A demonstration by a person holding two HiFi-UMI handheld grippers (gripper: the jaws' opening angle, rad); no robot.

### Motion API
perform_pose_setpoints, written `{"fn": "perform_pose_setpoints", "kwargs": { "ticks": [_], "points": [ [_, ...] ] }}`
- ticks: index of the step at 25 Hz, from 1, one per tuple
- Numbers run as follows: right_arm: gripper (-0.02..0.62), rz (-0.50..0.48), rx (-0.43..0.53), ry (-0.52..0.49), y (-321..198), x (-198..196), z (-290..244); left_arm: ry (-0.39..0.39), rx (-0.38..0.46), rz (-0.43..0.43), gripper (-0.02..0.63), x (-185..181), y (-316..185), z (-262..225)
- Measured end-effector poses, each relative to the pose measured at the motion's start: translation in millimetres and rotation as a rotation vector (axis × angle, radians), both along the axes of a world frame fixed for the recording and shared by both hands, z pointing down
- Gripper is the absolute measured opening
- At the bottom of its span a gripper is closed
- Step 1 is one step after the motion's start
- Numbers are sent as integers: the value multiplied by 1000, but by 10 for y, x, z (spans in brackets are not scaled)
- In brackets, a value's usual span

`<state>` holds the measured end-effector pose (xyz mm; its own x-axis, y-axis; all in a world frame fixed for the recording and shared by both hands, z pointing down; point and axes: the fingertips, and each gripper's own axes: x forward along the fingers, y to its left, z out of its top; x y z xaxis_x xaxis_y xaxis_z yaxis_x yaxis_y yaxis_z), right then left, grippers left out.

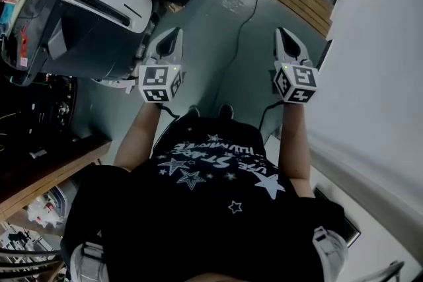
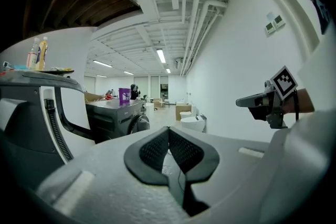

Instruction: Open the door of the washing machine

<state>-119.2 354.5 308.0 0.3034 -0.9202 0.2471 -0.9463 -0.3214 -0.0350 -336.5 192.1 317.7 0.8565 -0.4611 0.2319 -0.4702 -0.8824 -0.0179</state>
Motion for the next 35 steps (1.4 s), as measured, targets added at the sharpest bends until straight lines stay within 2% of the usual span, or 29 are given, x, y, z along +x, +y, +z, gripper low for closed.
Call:
{"fn": "perform_pose_setpoints", "kwargs": {
  "ticks": [5,7,9,11,16,20,23,27,35],
  "points": [
    [5,-16,1,-92,229,131,190,-23,-14,-11,11,149,205,100],
    [87,-40,6,-121,291,195,246,-21,0,-12,11,260,278,78],
    [109,-71,22,-133,292,256,244,-10,12,-21,11,360,299,30],
    [169,-102,39,-129,227,297,190,-6,26,-29,11,428,280,-23],
    [169,-135,39,-84,21,406,135,-28,21,-37,11,506,184,18],
    [169,-135,11,-103,-175,557,292,-36,3,-26,11,678,37,136],
    [169,-139,-10,-111,-391,690,393,-47,-4,-10,11,872,-176,257],
    [169,-145,-53,-114,-828,950,541,-55,-63,-19,11,1167,-683,510],
    [169,-136,-105,-152,-1986,1728,752,-94,-86,11,11,1967,-1817,673]
  ]
}}
